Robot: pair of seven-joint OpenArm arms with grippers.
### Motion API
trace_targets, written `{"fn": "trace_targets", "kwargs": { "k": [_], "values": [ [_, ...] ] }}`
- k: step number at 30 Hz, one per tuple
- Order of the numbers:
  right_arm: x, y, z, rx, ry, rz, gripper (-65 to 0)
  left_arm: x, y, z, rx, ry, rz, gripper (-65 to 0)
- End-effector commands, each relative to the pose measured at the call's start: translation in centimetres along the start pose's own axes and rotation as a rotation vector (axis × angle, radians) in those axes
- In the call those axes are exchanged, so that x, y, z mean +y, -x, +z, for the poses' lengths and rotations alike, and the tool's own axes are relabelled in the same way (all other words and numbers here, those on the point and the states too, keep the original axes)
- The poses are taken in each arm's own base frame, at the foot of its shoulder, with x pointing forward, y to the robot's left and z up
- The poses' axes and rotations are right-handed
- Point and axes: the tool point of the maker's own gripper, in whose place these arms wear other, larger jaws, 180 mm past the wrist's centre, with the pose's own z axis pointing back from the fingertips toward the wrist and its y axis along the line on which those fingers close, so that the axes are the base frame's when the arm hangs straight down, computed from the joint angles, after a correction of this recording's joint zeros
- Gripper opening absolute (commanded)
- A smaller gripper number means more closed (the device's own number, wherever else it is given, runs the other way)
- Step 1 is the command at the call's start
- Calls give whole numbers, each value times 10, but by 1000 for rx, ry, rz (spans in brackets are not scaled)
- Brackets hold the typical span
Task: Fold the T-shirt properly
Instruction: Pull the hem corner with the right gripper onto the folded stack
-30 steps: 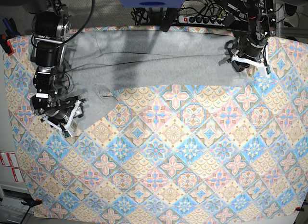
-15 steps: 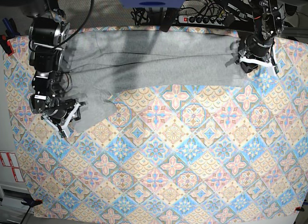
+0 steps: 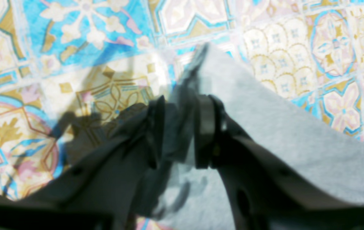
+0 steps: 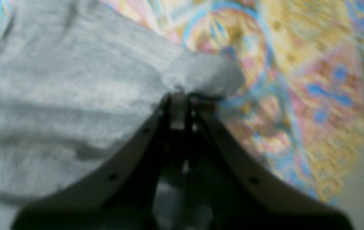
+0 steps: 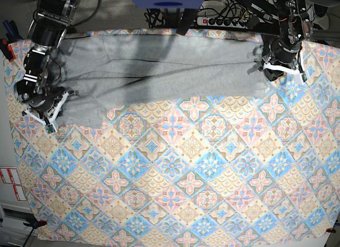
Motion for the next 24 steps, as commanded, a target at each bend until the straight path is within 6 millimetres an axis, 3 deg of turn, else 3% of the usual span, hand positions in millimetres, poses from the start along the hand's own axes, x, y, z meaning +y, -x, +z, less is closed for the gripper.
{"fn": "trace_targets", "kwargs": {
  "k": [1,6,12,24],
  "values": [
    [-14,-12,14,-49,48,16,-650,-1,-11,2,-31,6,-14,-477],
    [-13,9,54,-36,127,53,-650,-2,-9,2,-28,9,-17,-477],
    [8,33,83,-6,133,122,-650,-2,-9,1,-28,8,-17,-477],
    [37,73,95,71,81,136,-648,-2,-9,1,-27,10,-17,-477]
  ]
}}
